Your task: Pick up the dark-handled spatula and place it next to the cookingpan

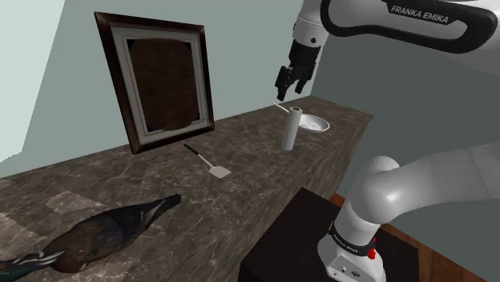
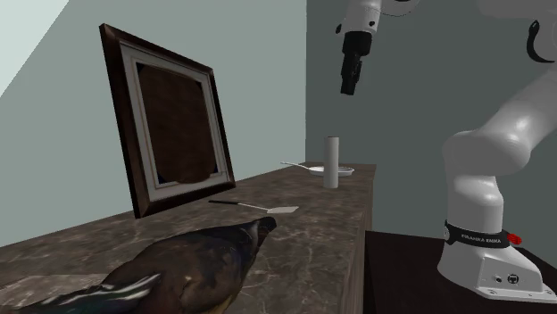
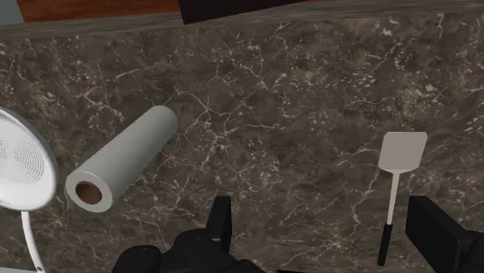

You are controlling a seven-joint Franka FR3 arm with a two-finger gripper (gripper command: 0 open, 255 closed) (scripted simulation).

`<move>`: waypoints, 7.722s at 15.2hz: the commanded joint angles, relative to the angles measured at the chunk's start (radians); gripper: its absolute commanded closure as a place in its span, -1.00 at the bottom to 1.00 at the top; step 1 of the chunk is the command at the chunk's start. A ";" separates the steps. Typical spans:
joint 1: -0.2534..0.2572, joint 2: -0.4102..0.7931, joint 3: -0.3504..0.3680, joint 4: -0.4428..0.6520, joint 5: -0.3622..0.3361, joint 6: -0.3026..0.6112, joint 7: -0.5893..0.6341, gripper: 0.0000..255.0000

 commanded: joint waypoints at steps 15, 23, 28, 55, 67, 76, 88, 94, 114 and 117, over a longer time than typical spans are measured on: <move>0.012 0.395 0.048 -0.027 0.052 0.368 0.090 -1.00; 0.019 0.678 0.077 0.067 0.058 0.528 0.136 -1.00; 0.028 0.865 0.090 0.166 0.051 0.599 0.164 -1.00; 0.041 1.066 0.091 0.230 0.027 0.722 0.193 1.00; 0.038 1.000 0.096 0.285 0.046 0.602 0.179 1.00; 0.036 0.955 0.098 0.353 0.059 0.491 0.169 1.00; -0.041 0.930 0.039 0.403 0.081 0.418 0.021 1.00; -0.116 0.958 -0.020 0.441 0.096 0.411 -0.118 1.00; -0.349 1.237 -0.148 0.809 0.161 0.316 -0.493 1.00; -0.349 1.243 -0.148 0.777 0.162 0.354 -0.494 1.00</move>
